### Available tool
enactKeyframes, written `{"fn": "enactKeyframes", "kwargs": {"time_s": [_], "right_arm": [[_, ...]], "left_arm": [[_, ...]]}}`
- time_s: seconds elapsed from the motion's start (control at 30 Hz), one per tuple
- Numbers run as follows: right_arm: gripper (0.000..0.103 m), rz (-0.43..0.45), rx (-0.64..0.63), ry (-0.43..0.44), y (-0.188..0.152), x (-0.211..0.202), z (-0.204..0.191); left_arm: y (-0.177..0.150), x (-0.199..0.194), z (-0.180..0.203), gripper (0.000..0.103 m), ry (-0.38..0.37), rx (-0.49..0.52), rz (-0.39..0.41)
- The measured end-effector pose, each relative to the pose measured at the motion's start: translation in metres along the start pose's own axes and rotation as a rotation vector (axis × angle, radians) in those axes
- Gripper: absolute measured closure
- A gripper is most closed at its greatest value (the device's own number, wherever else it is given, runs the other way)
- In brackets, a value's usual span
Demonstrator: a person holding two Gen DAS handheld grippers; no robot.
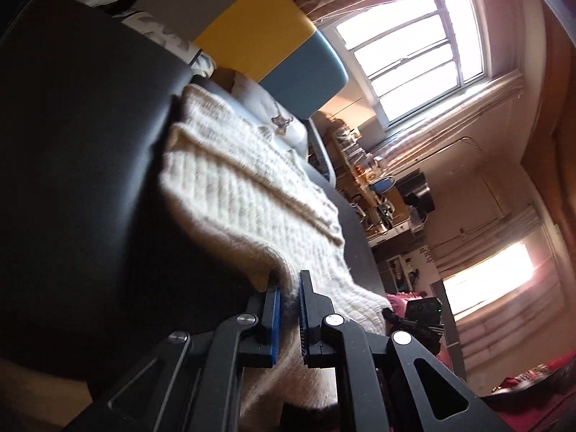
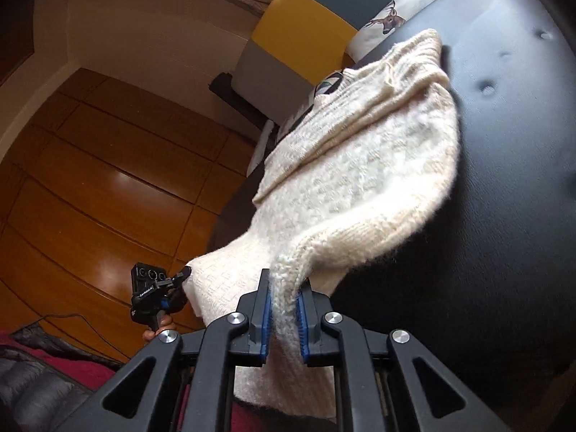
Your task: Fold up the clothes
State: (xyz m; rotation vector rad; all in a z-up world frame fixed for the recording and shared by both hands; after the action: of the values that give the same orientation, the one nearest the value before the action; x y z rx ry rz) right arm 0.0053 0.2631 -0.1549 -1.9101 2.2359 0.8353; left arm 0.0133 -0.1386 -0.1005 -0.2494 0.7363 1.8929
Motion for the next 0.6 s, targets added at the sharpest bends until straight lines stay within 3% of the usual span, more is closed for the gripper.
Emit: {"fn": "enactKeyframes", "kwargs": {"time_s": [0.17, 0.3, 0.4, 0.5, 0.6], "right_arm": [[0.092, 0.052, 0.009, 0.029, 0.066, 0.014, -0.002], [0.092, 0.105, 0.034, 0.026, 0.13, 0.027, 0.01], [0.092, 0.148, 0.065, -0.006, 0.183, 0.038, 0.033], [0.092, 0.176, 0.135, -0.052, 0.227, 0.053, 0.068], [0.092, 0.149, 0.205, -0.127, 0.245, 0.069, 0.106]], "left_arm": [[0.075, 0.024, 0.013, 0.094, -0.054, 0.016, 0.037], [0.131, 0.045, -0.003, 0.094, -0.069, -0.035, 0.071], [0.178, 0.061, -0.028, 0.095, -0.091, -0.126, 0.117], [0.214, 0.082, -0.065, 0.095, -0.065, -0.228, 0.133], [0.232, 0.111, -0.108, 0.095, -0.013, -0.333, 0.108]]}}
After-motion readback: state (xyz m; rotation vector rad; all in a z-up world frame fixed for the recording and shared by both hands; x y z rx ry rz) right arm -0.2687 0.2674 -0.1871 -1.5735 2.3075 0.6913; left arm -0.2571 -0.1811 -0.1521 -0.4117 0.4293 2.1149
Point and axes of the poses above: each gripper's, at about its wrist camera, not at the fingertips, and x roughly the way its jaws point, z to its right, y to its top, the point moved 10 cm from there along x, roughly the way its jaws point, and after that the axes turned 8 degrees about -z, right-handed, at the moved point
